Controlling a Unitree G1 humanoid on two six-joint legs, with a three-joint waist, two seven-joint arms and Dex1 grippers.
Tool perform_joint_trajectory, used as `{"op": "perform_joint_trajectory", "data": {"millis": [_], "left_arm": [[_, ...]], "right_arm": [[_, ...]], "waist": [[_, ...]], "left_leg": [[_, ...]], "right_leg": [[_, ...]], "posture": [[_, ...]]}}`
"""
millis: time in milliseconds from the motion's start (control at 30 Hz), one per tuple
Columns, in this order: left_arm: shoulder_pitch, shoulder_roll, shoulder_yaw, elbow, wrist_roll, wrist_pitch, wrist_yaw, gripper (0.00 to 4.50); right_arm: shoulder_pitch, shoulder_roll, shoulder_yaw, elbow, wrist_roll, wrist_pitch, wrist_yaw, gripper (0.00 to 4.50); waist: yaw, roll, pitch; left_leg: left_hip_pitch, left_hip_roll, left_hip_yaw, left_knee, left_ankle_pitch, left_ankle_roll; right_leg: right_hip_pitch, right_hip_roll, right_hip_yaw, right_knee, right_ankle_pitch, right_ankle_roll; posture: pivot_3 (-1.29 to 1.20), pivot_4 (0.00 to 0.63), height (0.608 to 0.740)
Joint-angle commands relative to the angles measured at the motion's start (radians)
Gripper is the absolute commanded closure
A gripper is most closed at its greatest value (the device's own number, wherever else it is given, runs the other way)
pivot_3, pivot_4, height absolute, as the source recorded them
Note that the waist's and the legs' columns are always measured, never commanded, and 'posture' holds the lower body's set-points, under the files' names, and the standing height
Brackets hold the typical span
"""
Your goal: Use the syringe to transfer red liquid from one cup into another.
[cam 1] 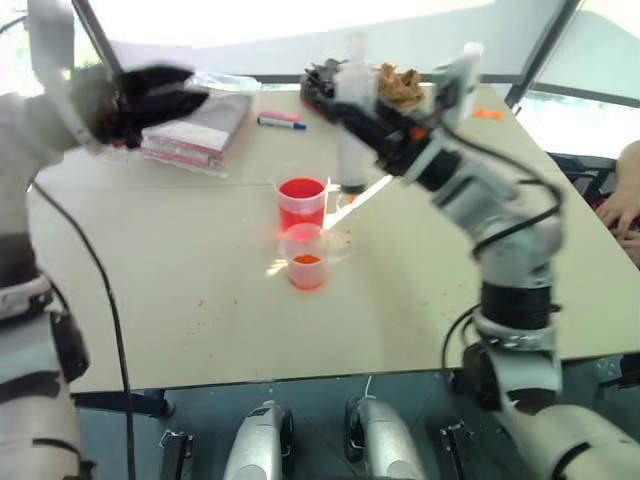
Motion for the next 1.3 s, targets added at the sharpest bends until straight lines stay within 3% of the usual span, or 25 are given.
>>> {"op": "perform_joint_trajectory", "data": {"millis": [33,100,200,533,733,900,967,1133,1233,1300], "left_arm": [[0.245,-0.018,0.095,-0.248,-0.052,0.079,0.111,1.97],[0.414,-0.069,0.127,-0.372,-0.038,0.060,0.187,1.97],[0.547,-0.147,0.151,-0.468,-0.023,0.025,0.299,1.97],[0.681,-0.404,0.102,-0.511,0.152,-0.160,0.689,1.97],[0.727,-0.475,0.046,-0.506,0.200,-0.212,0.771,1.93],[0.733,-0.487,0.032,-0.506,0.204,-0.224,0.793,1.93],[0.744,-0.485,0.038,-0.513,0.199,-0.224,0.800,1.93],[0.783,-0.479,0.053,-0.540,0.167,-0.208,0.798,1.93],[0.799,-0.473,0.034,-0.549,0.160,-0.208,0.785,1.93],[0.797,-0.481,0.015,-0.543,0.148,-0.207,0.773,1.93]], "right_arm": [[-0.055,-0.095,-0.074,0.057,0.101,0.294,-0.066,3.04],[-0.063,-0.132,-0.074,0.122,0.101,0.416,-0.084,3.04],[-0.057,-0.164,-0.039,0.208,0.048,0.507,-0.108,3.04],[-0.067,-0.091,-0.005,0.499,-0.104,0.542,-0.160,3.04],[-0.072,-0.080,0.004,0.546,-0.165,0.543,-0.162,0.03],[-0.047,-0.135,0.056,0.480,-0.201,0.498,-0.101,0.03],[0.005,-0.220,0.091,0.365,-0.201,0.420,-0.001,0.03],[0.254,-0.343,-0.015,0.103,-0.218,0.023,0.204,0.03],[0.419,-0.332,-0.053,0.026,-0.272,-0.213,0.234,0.03],[0.520,-0.247,-0.101,0.042,-0.300,-0.364,0.172,0.03]], "waist": [[0.003,-0.001,0.000],[0.001,-0.001,0.000],[0.004,-0.002,0.000],[0.004,-0.002,0.000],[0.005,-0.002,-0.001],[0.005,-0.002,-0.001],[0.009,-0.002,-0.001],[0.008,-0.003,-0.001],[0.005,-0.003,-0.002],[0.004,-0.004,-0.002]], "left_leg": [[0.001,0.000,0.000,0.000,0.000,0.000],[0.001,0.000,0.000,0.000,0.000,0.000],[0.000,0.000,0.000,0.000,-0.001,0.000],[0.001,0.000,0.001,0.000,-0.001,0.001],[0.000,0.000,0.001,0.000,-0.001,0.001],[0.000,0.000,0.001,0.000,-0.001,0.001],[0.000,0.000,0.000,0.000,-0.001,0.001],[-0.004,0.000,0.000,0.000,-0.003,0.004],[-0.004,0.001,0.000,-0.001,-0.003,0.004],[-0.003,0.001,0.000,-0.001,-0.003,0.004]], "right_leg": [[0.001,0.000,0.000,0.000,0.000,0.000],[0.001,0.000,0.000,-0.001,-0.001,-0.003],[0.000,-0.001,0.001,-0.001,-0.002,-0.005],[0.001,0.000,0.001,-0.001,-0.001,-0.002],[0.001,0.000,0.001,-0.001,-0.001,-0.002],[0.001,0.000,0.000,-0.002,-0.001,-0.002],[0.001,0.000,0.000,-0.002,-0.001,-0.002],[0.001,0.001,-0.001,-0.009,-0.001,0.000],[0.002,0.001,-0.002,-0.011,-0.001,0.000],[0.002,0.001,-0.001,-0.011,-0.001,-0.001]], "posture": [[0.00,0.150,0.740],[0.00,0.150,0.740],[0.00,0.150,0.740],[0.00,0.150,0.740],[0.00,0.150,0.740],[0.00,0.150,0.740],[0.00,0.150,0.740],[0.00,0.150,0.740],[0.00,0.150,0.740],[0.00,0.150,0.740]]}}
